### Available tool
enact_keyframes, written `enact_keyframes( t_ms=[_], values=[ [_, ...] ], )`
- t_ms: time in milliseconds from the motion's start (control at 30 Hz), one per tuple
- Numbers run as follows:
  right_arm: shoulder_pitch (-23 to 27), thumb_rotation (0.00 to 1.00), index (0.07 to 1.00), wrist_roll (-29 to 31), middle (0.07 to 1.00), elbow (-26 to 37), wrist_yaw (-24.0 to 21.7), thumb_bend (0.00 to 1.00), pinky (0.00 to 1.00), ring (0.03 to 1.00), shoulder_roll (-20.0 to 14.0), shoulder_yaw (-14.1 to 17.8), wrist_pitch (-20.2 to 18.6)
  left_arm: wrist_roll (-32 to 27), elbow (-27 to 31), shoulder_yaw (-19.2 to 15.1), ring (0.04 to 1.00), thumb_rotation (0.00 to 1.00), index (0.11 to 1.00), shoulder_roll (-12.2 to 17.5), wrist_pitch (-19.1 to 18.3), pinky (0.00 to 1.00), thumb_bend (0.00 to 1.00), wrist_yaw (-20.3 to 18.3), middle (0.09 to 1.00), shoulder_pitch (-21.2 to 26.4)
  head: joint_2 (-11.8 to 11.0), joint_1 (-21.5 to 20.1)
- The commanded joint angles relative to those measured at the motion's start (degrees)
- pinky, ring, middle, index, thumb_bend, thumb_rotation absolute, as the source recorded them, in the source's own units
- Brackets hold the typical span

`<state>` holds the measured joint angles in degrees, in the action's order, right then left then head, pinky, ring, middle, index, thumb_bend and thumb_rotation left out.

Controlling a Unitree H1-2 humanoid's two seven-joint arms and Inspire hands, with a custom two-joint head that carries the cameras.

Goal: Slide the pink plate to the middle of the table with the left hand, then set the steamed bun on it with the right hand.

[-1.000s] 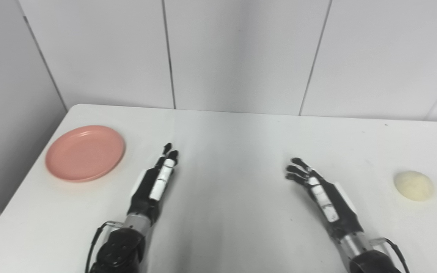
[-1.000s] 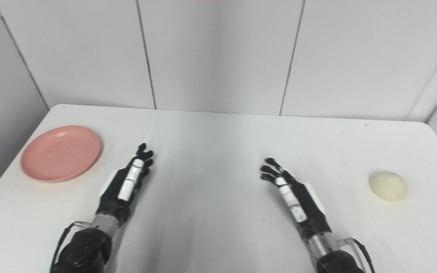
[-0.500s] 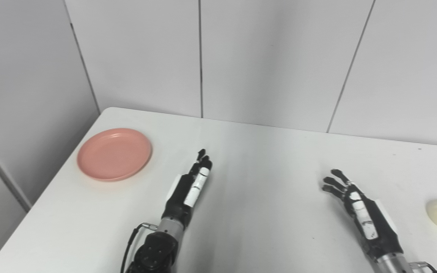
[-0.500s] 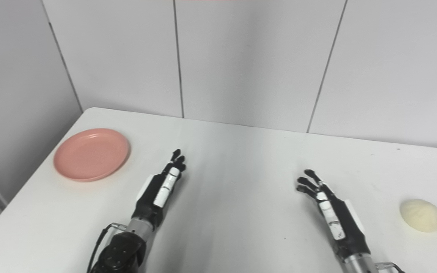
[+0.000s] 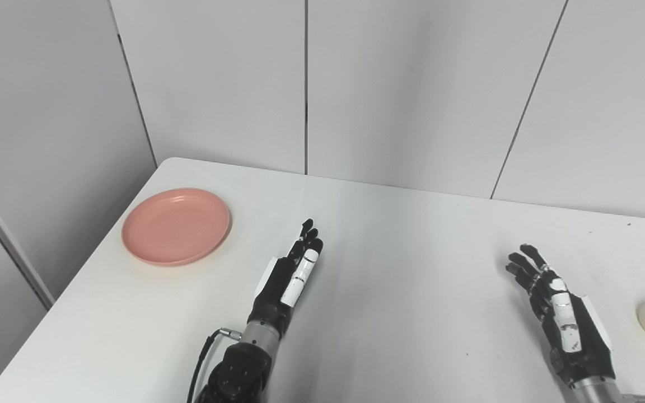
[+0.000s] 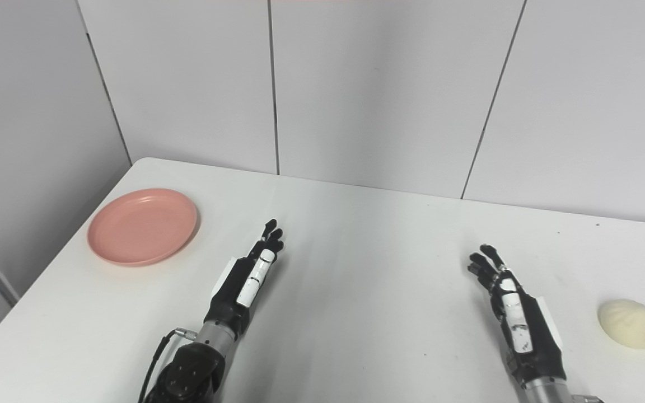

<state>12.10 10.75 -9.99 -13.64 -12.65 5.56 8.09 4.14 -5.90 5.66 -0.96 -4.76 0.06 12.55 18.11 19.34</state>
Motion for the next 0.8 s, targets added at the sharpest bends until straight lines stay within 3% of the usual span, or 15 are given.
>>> enact_keyframes(
  t_ms=[0,267,533,633,767],
  values=[
    [-1.1,1.0,0.916,0.9,0.898,-2.4,0.1,0.77,0.98,0.898,1.2,-0.2,0.6,0.5,-1.3,1.0,0.98,0.97,1.0,-0.8,-1.1,1.0,0.6,-0.7,0.998,0.6,0.0,0.1],
    [-1.0,1.0,0.906,1.3,0.901,-3.2,0.2,0.76,1.0,0.913,1.5,0.2,0.4,0.8,-2.3,1.0,0.975,0.97,1.0,-1.0,-0.3,1.0,0.61,-0.3,0.988,0.7,-0.8,0.9],
    [-0.9,1.0,0.917,1.2,0.915,-3.5,0.4,0.76,1.0,0.919,1.8,0.0,-0.6,-0.3,-3.5,0.1,0.98,0.96,1.0,-1.3,3.3,1.0,0.61,0.3,0.998,0.8,-1.5,0.6],
    [-1.1,1.0,0.916,0.6,0.905,-3.2,0.6,0.78,0.99,0.905,1.7,-0.2,-0.4,-1.0,-2.3,-0.8,0.979,0.94,1.0,-1.8,4.4,1.0,0.66,0.7,0.983,0.7,-1.3,0.5],
    [-1.5,1.0,0.918,0.8,0.904,-2.2,0.4,0.77,0.98,0.904,1.5,-0.3,-1.2,-2.6,2.2,-1.7,0.988,0.93,1.0,-2.3,4.1,1.0,0.64,0.3,0.977,0.9,-1.0,0.7]
  ],
)
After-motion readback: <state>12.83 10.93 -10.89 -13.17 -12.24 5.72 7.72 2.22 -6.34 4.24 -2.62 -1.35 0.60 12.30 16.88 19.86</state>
